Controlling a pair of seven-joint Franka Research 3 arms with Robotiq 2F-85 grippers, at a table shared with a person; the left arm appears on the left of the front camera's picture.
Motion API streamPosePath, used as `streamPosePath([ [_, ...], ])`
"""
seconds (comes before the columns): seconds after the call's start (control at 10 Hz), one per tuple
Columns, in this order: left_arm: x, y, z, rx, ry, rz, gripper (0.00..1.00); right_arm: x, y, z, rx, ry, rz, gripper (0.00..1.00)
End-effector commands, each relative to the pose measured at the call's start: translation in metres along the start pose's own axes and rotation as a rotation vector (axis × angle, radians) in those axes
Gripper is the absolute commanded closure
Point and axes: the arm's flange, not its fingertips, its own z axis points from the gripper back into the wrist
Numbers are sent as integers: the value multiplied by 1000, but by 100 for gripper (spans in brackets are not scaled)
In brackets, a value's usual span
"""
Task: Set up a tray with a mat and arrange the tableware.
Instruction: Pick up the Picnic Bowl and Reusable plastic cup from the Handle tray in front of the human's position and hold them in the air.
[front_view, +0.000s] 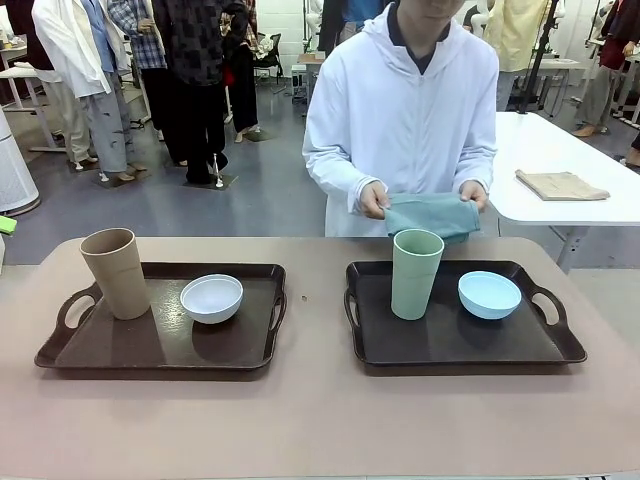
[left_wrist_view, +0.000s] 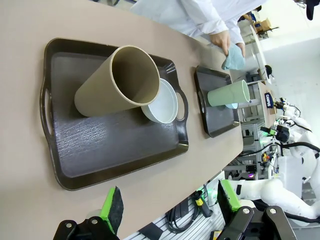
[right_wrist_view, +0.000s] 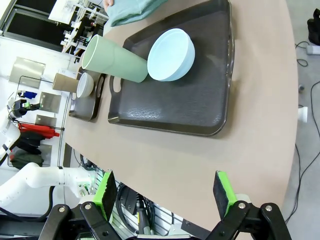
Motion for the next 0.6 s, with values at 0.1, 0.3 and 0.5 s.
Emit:
streamPosePath([
  [0.1, 0, 2, 0, -15, -4, -6, 0, 2, -3, -1, 25, -19, 13, 0],
  [0.3, 0, 2, 0, -15, -4, -6, 0, 2, -3, -1, 25, -19, 13, 0],
  [0.5, 0, 2, 0, -15, -4, -6, 0, 2, -3, -1, 25, -19, 13, 0],
])
